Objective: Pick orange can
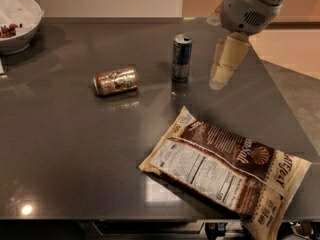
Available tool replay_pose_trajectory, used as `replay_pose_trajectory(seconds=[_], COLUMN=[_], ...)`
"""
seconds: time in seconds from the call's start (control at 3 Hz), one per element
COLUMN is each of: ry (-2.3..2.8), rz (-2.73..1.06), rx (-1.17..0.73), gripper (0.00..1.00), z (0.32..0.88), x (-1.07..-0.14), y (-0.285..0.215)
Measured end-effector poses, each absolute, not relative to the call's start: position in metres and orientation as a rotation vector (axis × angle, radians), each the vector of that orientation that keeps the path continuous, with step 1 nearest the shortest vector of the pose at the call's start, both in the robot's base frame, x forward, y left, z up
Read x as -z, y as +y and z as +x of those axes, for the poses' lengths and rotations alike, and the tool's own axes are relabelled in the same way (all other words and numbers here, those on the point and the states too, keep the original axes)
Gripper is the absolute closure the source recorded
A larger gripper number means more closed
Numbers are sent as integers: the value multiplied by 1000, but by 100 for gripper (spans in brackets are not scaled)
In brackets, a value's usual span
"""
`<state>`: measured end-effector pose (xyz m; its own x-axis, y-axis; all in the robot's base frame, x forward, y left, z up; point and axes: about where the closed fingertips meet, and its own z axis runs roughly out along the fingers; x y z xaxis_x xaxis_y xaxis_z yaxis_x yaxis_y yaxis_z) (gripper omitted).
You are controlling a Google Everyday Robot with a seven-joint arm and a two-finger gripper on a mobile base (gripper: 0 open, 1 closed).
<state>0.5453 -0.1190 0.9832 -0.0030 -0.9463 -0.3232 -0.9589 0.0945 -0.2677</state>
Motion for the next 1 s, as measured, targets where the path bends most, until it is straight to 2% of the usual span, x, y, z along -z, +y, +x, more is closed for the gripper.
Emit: replay_pose_trajectory(seconds=[1.0], ry=[1840], rz=[-2073], rx=[-110], gripper=[0], z=[601], x=[-952], y=[-24])
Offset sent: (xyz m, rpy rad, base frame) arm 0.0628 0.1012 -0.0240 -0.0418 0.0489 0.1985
